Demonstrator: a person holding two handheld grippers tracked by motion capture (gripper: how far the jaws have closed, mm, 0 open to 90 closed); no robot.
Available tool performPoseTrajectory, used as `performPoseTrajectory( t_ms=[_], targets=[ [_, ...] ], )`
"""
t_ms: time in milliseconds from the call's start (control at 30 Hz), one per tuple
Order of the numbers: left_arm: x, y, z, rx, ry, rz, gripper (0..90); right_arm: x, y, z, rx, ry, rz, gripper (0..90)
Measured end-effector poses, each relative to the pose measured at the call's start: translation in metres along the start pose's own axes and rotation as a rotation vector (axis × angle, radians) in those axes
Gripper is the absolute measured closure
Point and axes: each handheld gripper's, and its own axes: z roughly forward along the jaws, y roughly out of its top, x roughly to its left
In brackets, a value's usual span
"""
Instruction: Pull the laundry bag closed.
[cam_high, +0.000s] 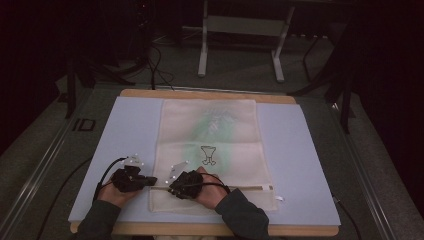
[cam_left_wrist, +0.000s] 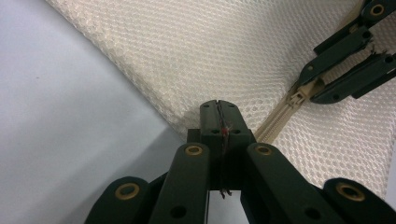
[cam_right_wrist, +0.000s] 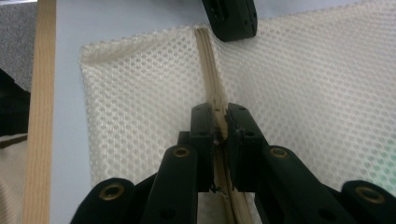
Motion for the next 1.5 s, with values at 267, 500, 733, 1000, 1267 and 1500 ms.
performPoseTrajectory(
  t_ms=[267,500,733,1000,1267,1500],
  targets=[
    [0.0,0.0,0.0,0.0,0.0,-0.001,90.0,-0.002,-0.007,-0.006,0.014,-0.002,0.002,82.1],
    [0.0,0.0,0.0,0.0,0.0,-0.002,90.0,-0.004,-0.013,-0.011,0.023,-0.005,0.007,82.0],
    [0.0,0.0,0.0,0.0,0.0,-0.002,90.0,-0.005,-0.018,-0.015,0.027,-0.003,0.01,82.0],
    [0.0,0.0,0.0,0.0,0.001,-0.003,90.0,-0.007,-0.024,-0.022,0.042,-0.01,0.01,82.0],
    [0.0,0.0,0.0,0.0,-0.002,-0.006,90.0,-0.008,-0.029,-0.027,0.053,-0.015,0.013,82.0],
    [0.0,0.0,0.0,0.0,0.0,-0.005,90.0,-0.009,-0.031,-0.029,0.058,-0.017,0.008,82.0]
  ],
)
